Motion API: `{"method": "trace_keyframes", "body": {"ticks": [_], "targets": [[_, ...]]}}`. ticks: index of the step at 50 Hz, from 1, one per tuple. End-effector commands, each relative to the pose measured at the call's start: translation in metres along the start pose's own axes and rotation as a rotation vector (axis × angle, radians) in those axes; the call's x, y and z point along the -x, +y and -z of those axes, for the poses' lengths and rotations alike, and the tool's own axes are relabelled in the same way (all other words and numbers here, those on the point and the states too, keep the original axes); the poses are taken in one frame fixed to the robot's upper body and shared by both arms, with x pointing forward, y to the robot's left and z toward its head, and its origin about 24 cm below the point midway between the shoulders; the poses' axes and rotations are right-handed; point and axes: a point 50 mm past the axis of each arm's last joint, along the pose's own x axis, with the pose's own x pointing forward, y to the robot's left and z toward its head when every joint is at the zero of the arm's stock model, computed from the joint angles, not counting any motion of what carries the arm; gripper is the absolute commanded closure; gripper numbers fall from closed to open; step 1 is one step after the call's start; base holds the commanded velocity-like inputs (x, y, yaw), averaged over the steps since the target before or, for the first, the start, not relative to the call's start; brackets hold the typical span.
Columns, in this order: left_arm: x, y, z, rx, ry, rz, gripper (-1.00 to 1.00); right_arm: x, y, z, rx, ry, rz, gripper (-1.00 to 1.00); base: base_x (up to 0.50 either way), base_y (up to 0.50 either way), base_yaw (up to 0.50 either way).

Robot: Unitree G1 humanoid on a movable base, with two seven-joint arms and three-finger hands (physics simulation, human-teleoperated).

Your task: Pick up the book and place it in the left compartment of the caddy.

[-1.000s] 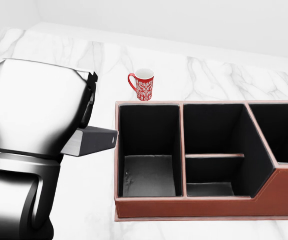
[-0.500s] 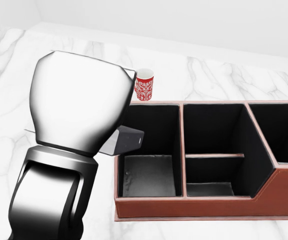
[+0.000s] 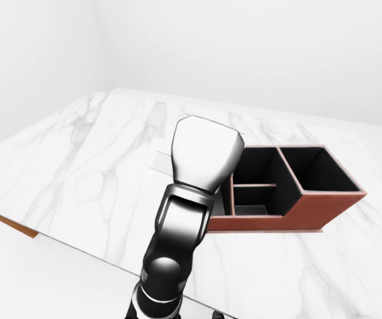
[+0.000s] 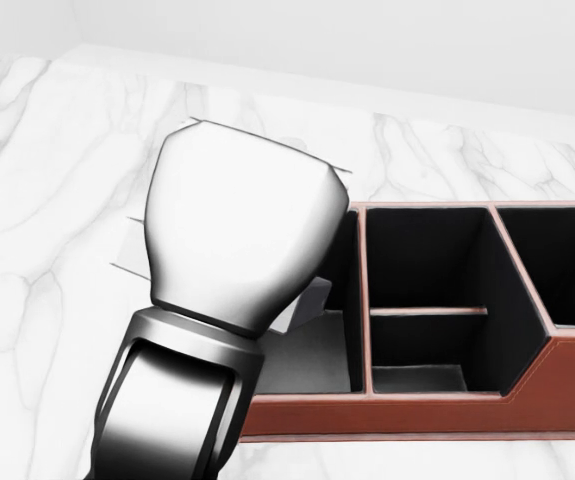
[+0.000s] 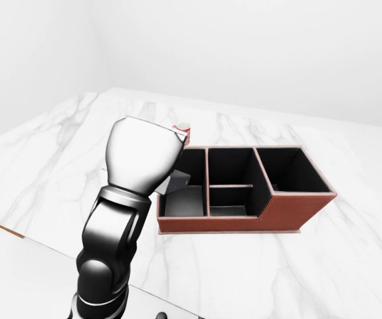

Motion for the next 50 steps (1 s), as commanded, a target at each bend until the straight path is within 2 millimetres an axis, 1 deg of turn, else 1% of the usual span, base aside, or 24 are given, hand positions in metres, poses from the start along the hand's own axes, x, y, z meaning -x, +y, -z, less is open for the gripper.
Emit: {"method": "trace_keyframes", "body": {"ticks": [1,4,5,31,34,36,41,42,43,46,47,50], "targets": [[0.004,0.004,-0.006,0.002,-0.017,-0.049,1.0,0.001,0.001,-0.004,0.017,-0.011,-0.01,-1.0,0.0,0.0,0.0],[0.007,0.004,-0.002,0.005,-0.004,-0.052,1.0,0.001,0.001,-0.004,0.007,-0.016,-0.021,-1.0,0.0,0.0,0.0],[0.008,0.004,0.002,0.003,0.02,-0.062,1.0,0.002,0.001,-0.004,0.007,-0.016,-0.021,-1.0,0.0,0.0,0.0],[0.008,0.004,0.002,0.003,0.021,-0.062,1.0,0.002,0.001,-0.005,0.007,-0.018,-0.021,-1.0,0.0,0.0,0.0],[0.005,-0.005,0.002,0.013,0.022,-0.039,1.0,0.002,0.001,0.0,0.005,-0.001,-0.018,-1.0,0.0,0.0,0.0],[0.004,-0.007,0.001,0.015,0.02,-0.034,1.0,0.002,0.001,-0.003,0.007,-0.01,-0.017,-1.0,0.0,0.0,0.0],[0.002,-0.008,0.0,0.018,0.017,-0.028,1.0,0.002,0.001,-0.002,0.008,-0.008,-0.017,-1.0,0.0,0.0,0.0],[-0.011,-0.018,-0.003,0.02,0.008,-0.004,1.0,0.002,0.002,0.0,0.011,-0.001,-0.018,-1.0,0.0,0.0,0.0],[-0.016,-0.022,-0.004,0.012,0.007,0.012,1.0,0.002,0.002,0.001,0.012,0.002,-0.019,-1.0,0.01,0.0,0.0],[-0.023,-0.028,-0.006,0.028,0.006,0.036,1.0,0.002,0.001,0.002,0.01,0.007,-0.019,-1.0,0.0,0.0,0.0],[-0.026,-0.028,-0.008,0.06,0.006,0.031,1.0,0.002,0.002,0.001,0.011,0.003,-0.019,-1.0,0.0,0.0,0.0],[-0.03,-0.03,-0.011,0.066,0.003,0.049,1.0,0.002,0.002,0.003,0.01,0.01,-0.02,-1.0,0.0,0.0,0.0]]}}
